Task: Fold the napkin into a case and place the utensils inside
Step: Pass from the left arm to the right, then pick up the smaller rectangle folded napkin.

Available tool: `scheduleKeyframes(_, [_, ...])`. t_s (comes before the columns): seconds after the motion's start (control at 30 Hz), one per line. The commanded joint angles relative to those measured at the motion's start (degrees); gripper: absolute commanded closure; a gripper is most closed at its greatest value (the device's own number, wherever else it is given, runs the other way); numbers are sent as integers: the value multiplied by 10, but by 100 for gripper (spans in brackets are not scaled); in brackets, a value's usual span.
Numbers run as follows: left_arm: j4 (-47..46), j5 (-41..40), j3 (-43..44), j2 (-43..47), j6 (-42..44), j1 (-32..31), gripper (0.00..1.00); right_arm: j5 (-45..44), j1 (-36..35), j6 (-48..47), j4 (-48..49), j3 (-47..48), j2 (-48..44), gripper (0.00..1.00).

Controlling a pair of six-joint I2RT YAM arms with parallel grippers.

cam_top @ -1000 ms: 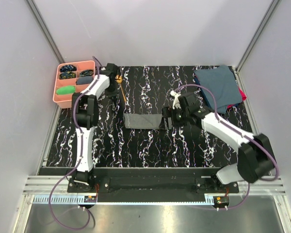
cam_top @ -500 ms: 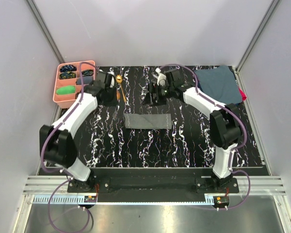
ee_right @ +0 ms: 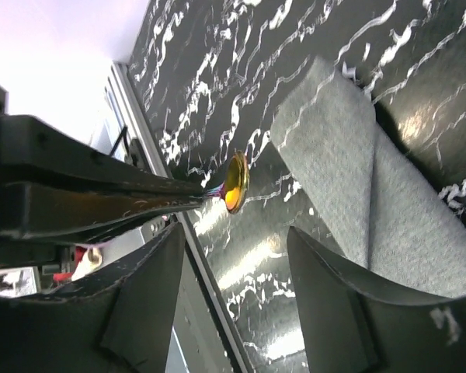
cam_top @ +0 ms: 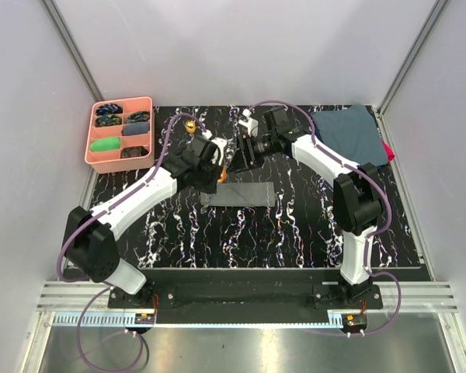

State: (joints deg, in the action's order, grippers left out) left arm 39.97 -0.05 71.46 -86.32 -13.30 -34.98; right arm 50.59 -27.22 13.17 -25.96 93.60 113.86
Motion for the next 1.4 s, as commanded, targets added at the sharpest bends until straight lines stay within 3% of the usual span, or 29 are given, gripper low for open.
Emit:
scheduleKeyframes(0.0, [-23, -9, -6, 19, 14, -18, 100, 30, -2, -30, -9, -1, 0, 38])
scheduleKeyframes(0.37, [-23, -6, 14, 3, 26, -47, 100, 39, -6, -31, -10, -3, 27, 51])
scheduleKeyframes(0.47, [-23, -3, 19, 1, 32, -48, 100, 8, -6, -20, -8, -11, 21, 76])
scheduleKeyframes(0.5, [-23, -3, 22, 0, 29, -48, 99, -25, -5, -10, 6, -18, 15, 93])
scheduleKeyframes(0.53, [-23, -3, 25, -1, 23, -47, 96, -41, -3, 14, 13, -26, 9, 100])
scheduleKeyframes(0.57, [-24, -3, 27, 0, 14, -40, 92, -84, -3, 39, 33, -67, -18, 100])
scheduleKeyframes(0.67, [-59, 6, 12, 10, -43, -12, 62, -180, 2, 126, 154, -190, -107, 100])
scheduleKeyframes(0.77, [-114, -14, -10, 21, -143, 22, 54, -271, 17, 192, 254, -297, -191, 100])
scheduleKeyframes(0.9, [-165, -8, -40, 11, -207, 55, 61, -353, 49, 219, 278, -375, -258, 100])
scheduleKeyframes(1.07, [-191, -2, -45, -50, -237, 94, 89, -419, 84, 204, 283, -418, -287, 100])
scheduleKeyframes(1.37, [-218, 8, -45, -119, -234, 108, 94, -458, 84, 192, 341, -432, -269, 100])
